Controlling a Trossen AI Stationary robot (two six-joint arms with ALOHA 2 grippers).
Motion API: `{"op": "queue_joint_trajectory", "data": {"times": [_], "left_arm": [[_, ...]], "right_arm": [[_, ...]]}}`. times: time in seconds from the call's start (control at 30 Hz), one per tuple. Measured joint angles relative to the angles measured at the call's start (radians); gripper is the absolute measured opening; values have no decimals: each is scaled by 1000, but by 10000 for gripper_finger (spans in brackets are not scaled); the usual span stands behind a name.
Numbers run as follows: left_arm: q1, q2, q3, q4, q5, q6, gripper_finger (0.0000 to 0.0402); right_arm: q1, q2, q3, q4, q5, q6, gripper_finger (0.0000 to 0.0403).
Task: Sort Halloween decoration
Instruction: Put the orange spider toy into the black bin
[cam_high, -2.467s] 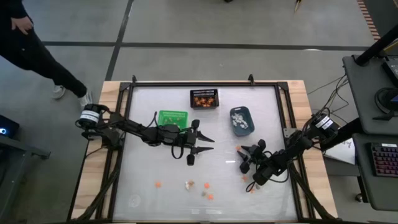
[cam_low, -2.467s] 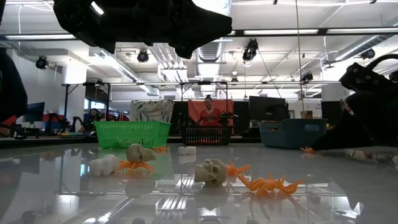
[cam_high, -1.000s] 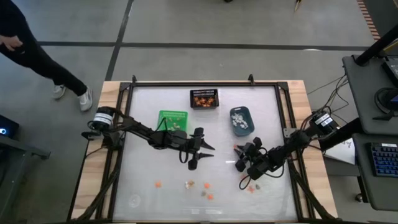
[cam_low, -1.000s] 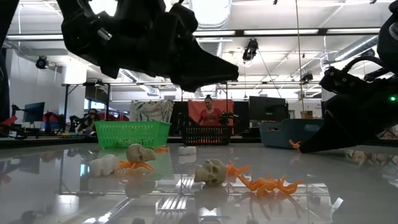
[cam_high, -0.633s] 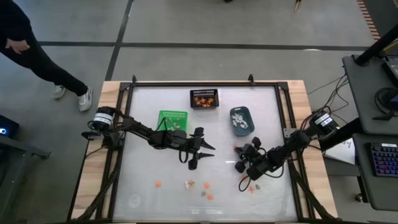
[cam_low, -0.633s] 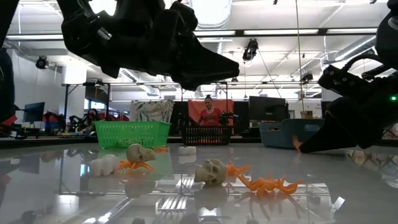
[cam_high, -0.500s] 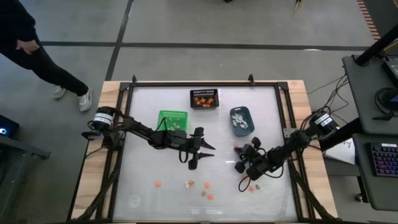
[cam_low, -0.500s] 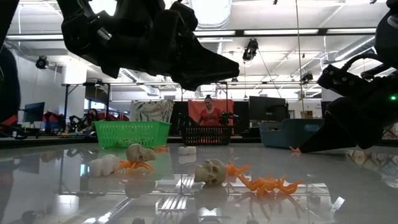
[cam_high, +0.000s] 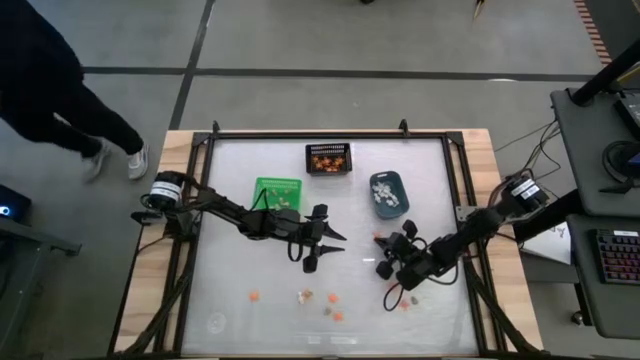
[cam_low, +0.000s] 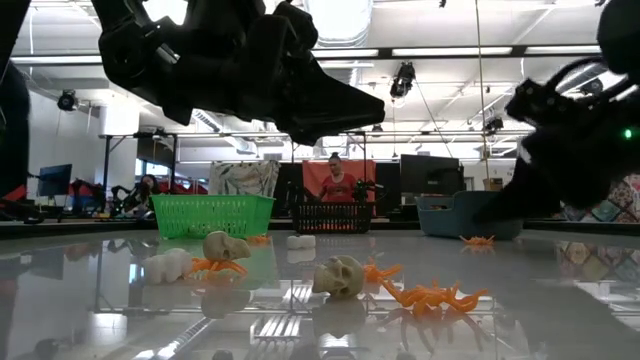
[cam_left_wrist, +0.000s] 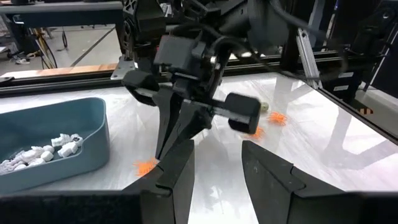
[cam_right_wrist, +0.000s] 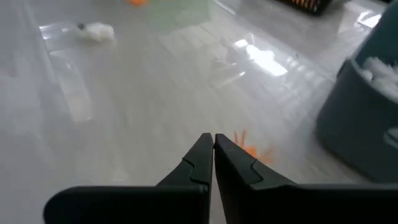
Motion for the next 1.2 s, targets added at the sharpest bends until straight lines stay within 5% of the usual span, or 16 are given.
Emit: {"op": "queue_joint_trajectory", "data": {"times": [0.23, 0.5, 0.77, 0.97, 1.2], "left_arm": [[0, 0, 0, -1, 0, 2, 116], [0, 80, 52, -1, -77, 1, 111], [13, 239, 222, -115, -79, 6, 27], [29, 235, 222, -116, -81, 8, 8], [34, 119, 169, -119, -82, 67, 1]], "right_arm": [[-3, -110, 1, -55, -24, -33, 8], [-15, -243, 0, -335, -115, 248, 9], [-49, -353, 13, -343, -346, 445, 9], [-104, -309, 102, -370, -521, 466, 9], [-169, -184, 320, -753, -568, 503, 9]]}}
